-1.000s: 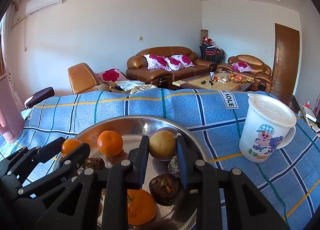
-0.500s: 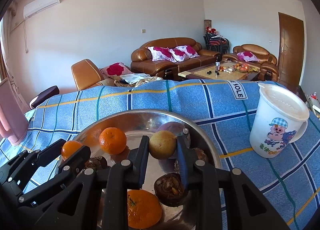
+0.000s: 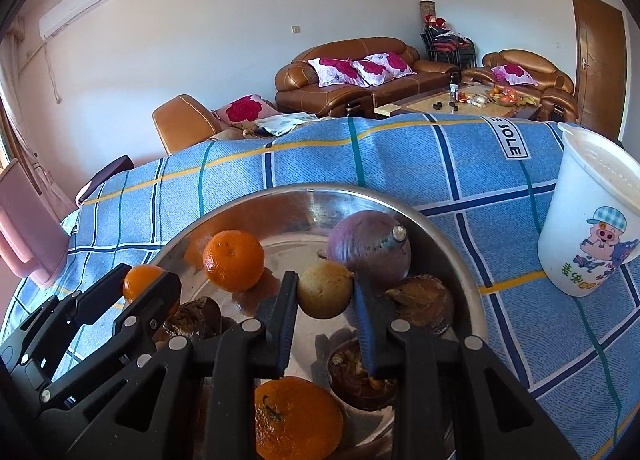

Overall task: Organize fruits
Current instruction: 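Open the right gripper to release the tan fruit while the left gripper releases the orange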

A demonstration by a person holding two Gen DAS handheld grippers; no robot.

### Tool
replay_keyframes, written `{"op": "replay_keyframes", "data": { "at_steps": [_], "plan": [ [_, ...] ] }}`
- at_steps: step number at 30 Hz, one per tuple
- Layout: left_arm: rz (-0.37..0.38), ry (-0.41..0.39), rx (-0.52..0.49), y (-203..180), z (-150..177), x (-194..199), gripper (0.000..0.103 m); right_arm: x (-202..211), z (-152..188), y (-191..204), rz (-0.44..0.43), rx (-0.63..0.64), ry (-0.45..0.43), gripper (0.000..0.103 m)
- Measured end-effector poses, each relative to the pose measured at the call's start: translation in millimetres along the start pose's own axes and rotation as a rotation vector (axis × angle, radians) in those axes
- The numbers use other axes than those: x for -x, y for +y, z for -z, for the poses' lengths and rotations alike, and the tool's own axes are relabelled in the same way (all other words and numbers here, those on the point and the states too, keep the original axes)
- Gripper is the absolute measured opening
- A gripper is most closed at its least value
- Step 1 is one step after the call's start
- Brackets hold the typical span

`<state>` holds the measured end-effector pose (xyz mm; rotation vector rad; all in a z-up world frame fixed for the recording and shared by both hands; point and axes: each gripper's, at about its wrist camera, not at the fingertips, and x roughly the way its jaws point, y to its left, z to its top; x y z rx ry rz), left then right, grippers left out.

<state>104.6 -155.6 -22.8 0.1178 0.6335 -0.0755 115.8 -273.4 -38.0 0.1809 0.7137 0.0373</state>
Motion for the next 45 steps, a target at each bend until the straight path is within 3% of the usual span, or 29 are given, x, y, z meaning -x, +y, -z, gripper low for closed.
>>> {"op": "replay_keyframes", "data": {
  "at_steps": [6,9,14,16,19,20,21,22,25,30,38,45],
  "plan": [
    [0.011,0.011,0.007,1.6,-0.7,-5.4,0.042,2.1,0.5,1.1,0.000,0.009,-0.012,0.030],
    [0.017,0.019,0.018,2.8,-2.1,-10.0,0.041,3.3,1.5,2.3,0.019,0.016,-0.017,0.040],
    [0.022,0.016,-0.008,-0.7,-2.4,-10.1,0.043,12.4,3.4,0.6,0.037,0.015,-0.045,0.042],
    [0.024,0.022,-0.007,-0.8,-2.1,-10.9,0.051,18.4,4.0,-4.0,0.034,-0.002,-0.064,0.042],
    [0.025,0.031,0.044,8.8,-1.9,-11.4,0.083,32.2,4.5,-7.0,0.058,-0.019,-0.130,0.043],
    [0.031,0.026,0.060,10.8,-1.5,-10.3,0.101,37.6,4.6,-6.6,0.090,-0.018,-0.159,0.045],
    [0.038,0.006,0.071,11.8,-1.0,-6.8,0.103,42.9,4.7,-6.3,0.121,-0.015,-0.194,0.059],
    [0.044,-0.019,0.075,12.6,-1.1,-2.9,0.103,49.1,5.3,-6.8,0.147,-0.016,-0.230,0.073],
    [0.037,-0.110,0.045,7.4,-1.7,14.3,0.103,64.0,6.4,-8.4,0.179,-0.024,-0.324,0.082],
    [-0.046,-0.212,-0.017,3.4,6.6,33.6,0.103,66.2,11.2,-13.4,0.154,-0.056,-0.310,0.083],
    [-0.004,-0.246,0.026,29.0,22.3,58.7,0.103,94.1,30.2,-16.7,0.195,-0.069,-0.354,0.083],
    [0.020,-0.256,0.022,44.3,43.9,86.7,0.103,122.8,53.5,-1.9,0.242,0.036,-0.374,0.083]
  ]
}}
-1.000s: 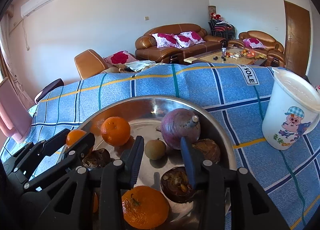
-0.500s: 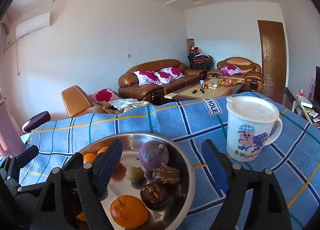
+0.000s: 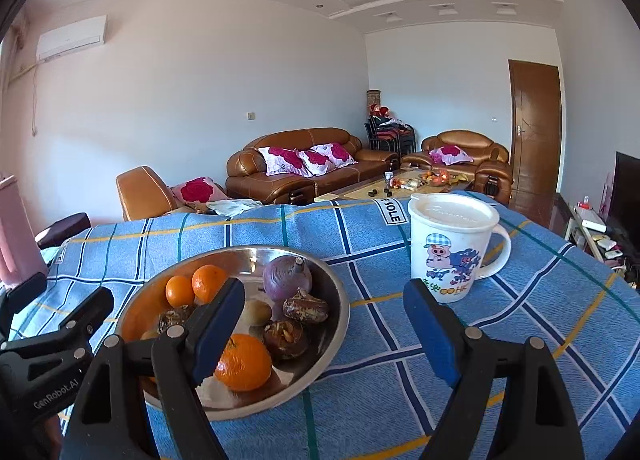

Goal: Organize fruits

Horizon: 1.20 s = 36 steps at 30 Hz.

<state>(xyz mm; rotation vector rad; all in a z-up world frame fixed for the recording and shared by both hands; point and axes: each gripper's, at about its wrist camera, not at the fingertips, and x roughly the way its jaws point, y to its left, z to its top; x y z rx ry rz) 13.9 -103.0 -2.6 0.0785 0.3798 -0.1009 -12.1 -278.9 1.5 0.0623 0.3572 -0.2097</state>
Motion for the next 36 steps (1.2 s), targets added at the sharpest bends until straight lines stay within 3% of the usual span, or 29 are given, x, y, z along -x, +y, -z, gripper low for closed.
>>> {"op": "replay_keyframes", "data": {
  "at_steps": [16,36],
  "plan": [
    [0.001,-0.024,0.018,24.2,15.3,42.7,0.103,56.8,17.3,22.6,0.020,0.029,-0.077,0.083],
    [-0.013,-0.033,-0.012,19.0,13.6,45.5,0.103,62.8,18.4,20.0,0.041,0.004,-0.088,0.083]
  ]
}}
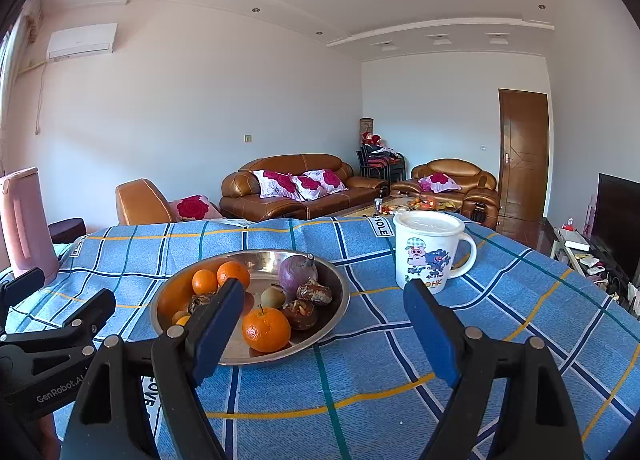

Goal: Organize fruits

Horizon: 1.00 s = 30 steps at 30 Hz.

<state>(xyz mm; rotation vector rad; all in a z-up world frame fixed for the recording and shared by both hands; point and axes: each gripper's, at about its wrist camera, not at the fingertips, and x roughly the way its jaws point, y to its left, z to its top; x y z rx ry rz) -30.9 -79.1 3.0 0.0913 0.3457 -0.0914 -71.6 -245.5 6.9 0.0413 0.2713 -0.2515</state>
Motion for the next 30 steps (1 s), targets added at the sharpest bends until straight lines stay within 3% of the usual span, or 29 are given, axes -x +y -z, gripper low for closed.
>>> {"op": "replay_keyframes", "data": {
  "at_steps": [30],
  "plan": [
    [-0.019,0.031,0.013,2.7,1.2,-6.1,0.103,-0.8,-1.0,0.3,0.005,0.000,0.003,0.083]
  ]
}}
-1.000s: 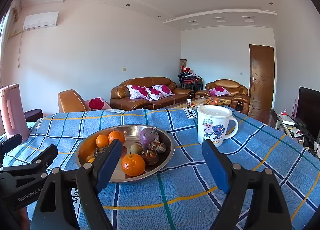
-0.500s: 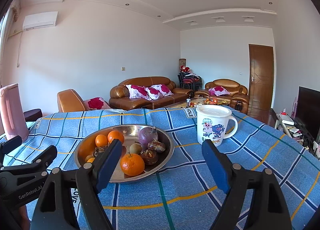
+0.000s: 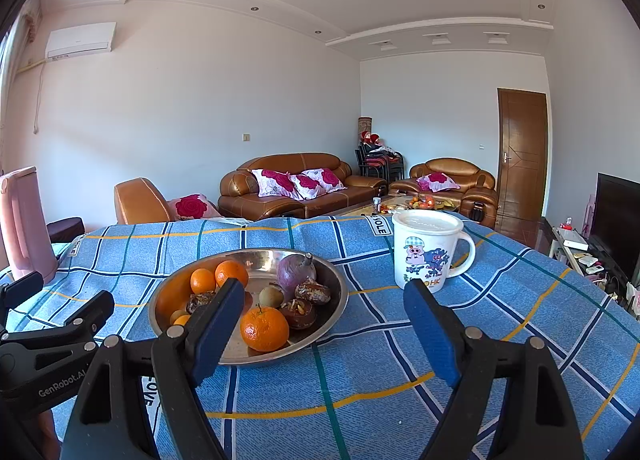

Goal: Organize fruits

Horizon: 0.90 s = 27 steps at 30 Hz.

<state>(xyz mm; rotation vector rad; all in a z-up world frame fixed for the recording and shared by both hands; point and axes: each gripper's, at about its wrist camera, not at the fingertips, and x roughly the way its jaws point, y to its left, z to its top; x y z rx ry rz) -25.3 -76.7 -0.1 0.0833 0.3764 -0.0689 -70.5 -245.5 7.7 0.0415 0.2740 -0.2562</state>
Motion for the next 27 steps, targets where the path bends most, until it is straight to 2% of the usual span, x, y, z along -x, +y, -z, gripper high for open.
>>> {"op": "replay_keyframes", "data": {
  "at_steps": [13,19,23,27],
  "plan": [
    [-0.028,0.019,-0.001,0.8,-0.5,-3.2,0.103,-1.3,0.5,-2.9,0.008,-0.005,0.009,0.083],
    [-0.022,0.029,0.009,2.7,-0.9,-5.6,0.103,-9.4,0.8,-16.2,0.050,-0.062,0.055,0.083],
    [-0.016,0.033,0.014,3.4,-0.9,-6.2,0.103,-23.6,2.1,-33.9,0.106,-0.114,0.149,0.083],
    [-0.024,0.046,0.021,4.0,-0.8,-8.1,0.103,-52.2,13.7,-67.5,0.196,-0.179,0.363,0.083]
  ]
}}
